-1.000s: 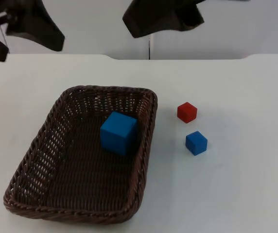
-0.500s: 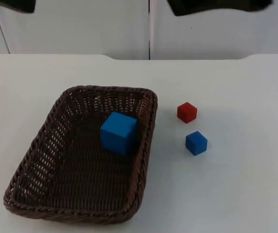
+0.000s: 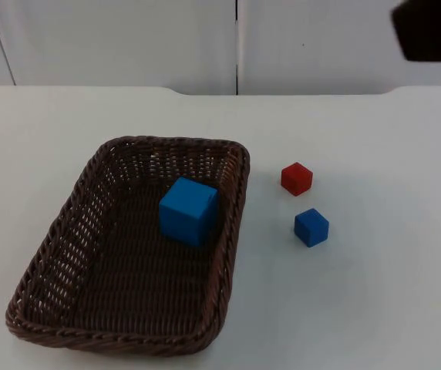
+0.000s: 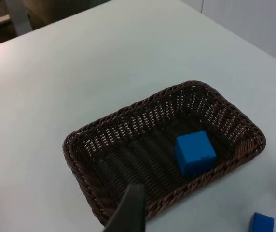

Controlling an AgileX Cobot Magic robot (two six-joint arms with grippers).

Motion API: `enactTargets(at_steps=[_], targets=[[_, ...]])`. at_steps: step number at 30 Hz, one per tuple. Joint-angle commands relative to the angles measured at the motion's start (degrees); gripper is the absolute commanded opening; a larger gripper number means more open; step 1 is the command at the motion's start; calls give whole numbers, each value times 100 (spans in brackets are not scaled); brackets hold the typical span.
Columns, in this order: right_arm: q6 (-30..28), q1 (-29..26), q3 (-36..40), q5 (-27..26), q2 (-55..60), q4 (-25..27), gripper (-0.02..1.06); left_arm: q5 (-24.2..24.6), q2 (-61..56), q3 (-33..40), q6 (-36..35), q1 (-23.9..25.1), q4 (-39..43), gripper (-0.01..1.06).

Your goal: Pick up the basket with the left hand and place the largest block into the basket with the right hand.

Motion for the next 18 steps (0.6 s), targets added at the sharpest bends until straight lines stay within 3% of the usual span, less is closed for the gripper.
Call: enactTargets(at_steps=[1, 14, 18], targets=[[-1, 32, 130, -106, -203, -34, 83, -82, -184, 133, 8, -20, 14, 105], [133, 32, 1123, -61, -1528, -34, 83, -70, -1395, 894, 8, -20, 43, 105], [187, 32, 1490, 133, -2175, -34, 83, 130, -1918, 1288, -71, -20, 57, 105]])
